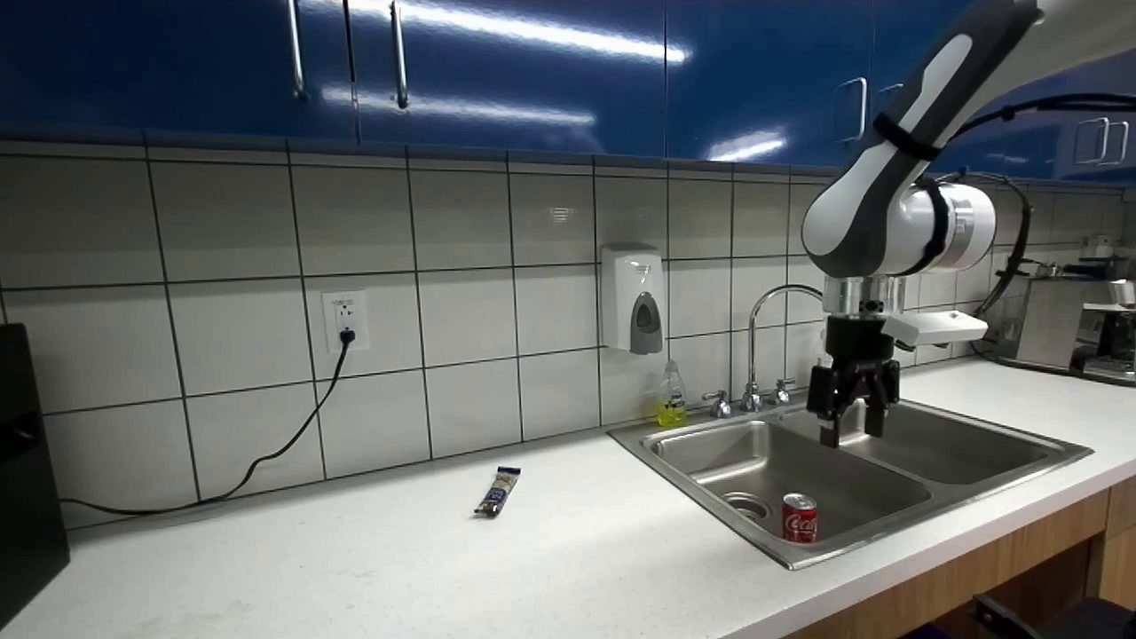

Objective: Put the red can in the sink on the left.

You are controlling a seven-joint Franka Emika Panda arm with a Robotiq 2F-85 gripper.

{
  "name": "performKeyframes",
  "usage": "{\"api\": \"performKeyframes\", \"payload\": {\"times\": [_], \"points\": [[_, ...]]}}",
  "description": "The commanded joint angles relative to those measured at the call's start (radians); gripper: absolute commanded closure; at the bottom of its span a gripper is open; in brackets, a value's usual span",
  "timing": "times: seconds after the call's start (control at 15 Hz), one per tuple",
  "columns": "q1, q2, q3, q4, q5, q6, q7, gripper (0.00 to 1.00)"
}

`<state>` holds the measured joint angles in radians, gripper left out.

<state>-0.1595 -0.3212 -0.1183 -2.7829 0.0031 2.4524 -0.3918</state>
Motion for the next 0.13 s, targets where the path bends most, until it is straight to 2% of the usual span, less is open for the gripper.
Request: {"api": "performKeyframes", "payload": {"times": [0.0,0.07], "points": [[0.025,-0.004,-0.027,0.000,-0.014,-0.003,0.011,0.00],[0.026,-0.004,-0.027,0.000,-0.014,-0.004,0.011,0.00]]}}
